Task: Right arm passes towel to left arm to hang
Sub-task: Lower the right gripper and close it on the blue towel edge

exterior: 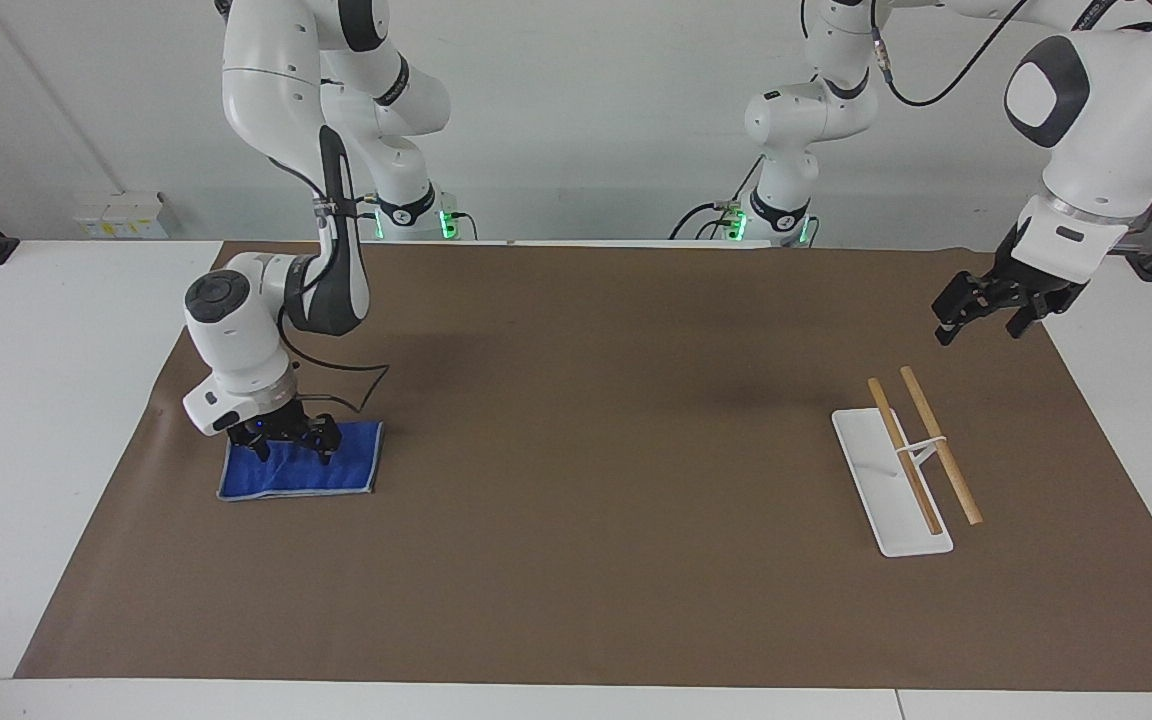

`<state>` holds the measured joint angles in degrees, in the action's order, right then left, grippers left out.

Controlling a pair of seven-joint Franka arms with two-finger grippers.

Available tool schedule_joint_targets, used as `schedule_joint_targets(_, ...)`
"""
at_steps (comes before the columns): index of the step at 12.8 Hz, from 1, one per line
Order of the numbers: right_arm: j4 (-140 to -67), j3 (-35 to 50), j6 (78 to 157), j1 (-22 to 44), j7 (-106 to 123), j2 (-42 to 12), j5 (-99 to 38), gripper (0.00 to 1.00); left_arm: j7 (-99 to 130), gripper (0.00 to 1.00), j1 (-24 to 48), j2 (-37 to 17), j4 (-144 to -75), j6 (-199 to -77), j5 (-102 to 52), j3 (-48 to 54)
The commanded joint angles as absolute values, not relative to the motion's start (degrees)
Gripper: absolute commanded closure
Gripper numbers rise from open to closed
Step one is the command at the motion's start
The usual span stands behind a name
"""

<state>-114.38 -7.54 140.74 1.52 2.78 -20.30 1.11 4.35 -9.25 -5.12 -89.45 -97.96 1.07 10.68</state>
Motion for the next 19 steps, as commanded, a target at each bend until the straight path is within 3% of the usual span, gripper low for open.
schedule_joint_targets(1,-116.0,-7.3,142.1,0.9,4.4,-20.4,0.8,0.0,4.1,0.0,-9.3,-3.7,-91.1,-98.8,1.0,10.5)
schedule_joint_targets(4,-117.0,-7.3,144.0,0.9,4.5,-20.4,0.7,0.0,3.4,0.0,-9.2,-3.8,-91.1,-98.9,1.0,10.5)
schedule_joint_targets(7,-117.1,-7.3,144.1,1.0,4.6,-20.4,0.8,0.32,2.4,0.0,-8.6,-3.8,-91.0,-99.1,1.0,10.6)
schedule_joint_targets(9,-117.1,-7.3,144.0,1.0,4.5,-20.3,0.8,0.67,0.6,0.0,-8.4,-3.7,-91.1,-99.1,1.0,10.6)
schedule_joint_targets(10,-117.1,-7.3,144.0,1.0,4.5,-20.3,0.8,0.79,1.2,0.0,-8.4,-3.8,-91.1,-99.2,1.0,10.6)
schedule_joint_targets(13,-117.0,-7.2,143.7,1.3,4.3,-19.7,0.8,0.82,1.4,0.0,-8.3,-3.7,-91.1,-99.1,1.0,10.6)
schedule_joint_targets(14,-116.8,-7.1,143.4,1.5,4.2,-19.3,0.7,0.86,1.5,0.0,-8.3,-3.7,-91.1,-98.5,1.0,10.6)
schedule_joint_targets(15,-116.6,-7.0,143.4,1.8,4.4,-18.6,0.8,1.0,1.5,0.0,-8.3,-3.7,-91.1,-98.9,1.0,10.6)
schedule_joint_targets(19,-115.8,-5.5,141.8,2.1,3.8,-16.1,0.7,1.0,1.9,0.0,-8.4,-3.7,-91.1,-99.2,0.9,10.6)
